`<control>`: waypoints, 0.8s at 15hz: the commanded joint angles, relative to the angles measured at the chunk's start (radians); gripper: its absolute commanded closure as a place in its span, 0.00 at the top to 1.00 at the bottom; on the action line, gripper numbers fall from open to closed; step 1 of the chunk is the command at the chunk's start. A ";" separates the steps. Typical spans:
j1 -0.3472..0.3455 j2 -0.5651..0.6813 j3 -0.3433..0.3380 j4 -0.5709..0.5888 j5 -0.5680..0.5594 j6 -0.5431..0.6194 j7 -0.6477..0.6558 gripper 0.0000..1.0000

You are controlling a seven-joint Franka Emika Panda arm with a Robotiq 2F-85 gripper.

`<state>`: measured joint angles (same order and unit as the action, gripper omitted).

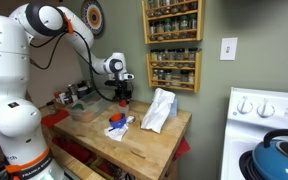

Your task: Put the lid on the container

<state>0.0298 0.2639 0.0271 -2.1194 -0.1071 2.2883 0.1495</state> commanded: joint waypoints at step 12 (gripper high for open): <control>0.016 0.029 -0.014 0.069 -0.026 -0.096 -0.048 0.46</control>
<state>0.0392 0.2883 0.0243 -2.0725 -0.1148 2.2309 0.1246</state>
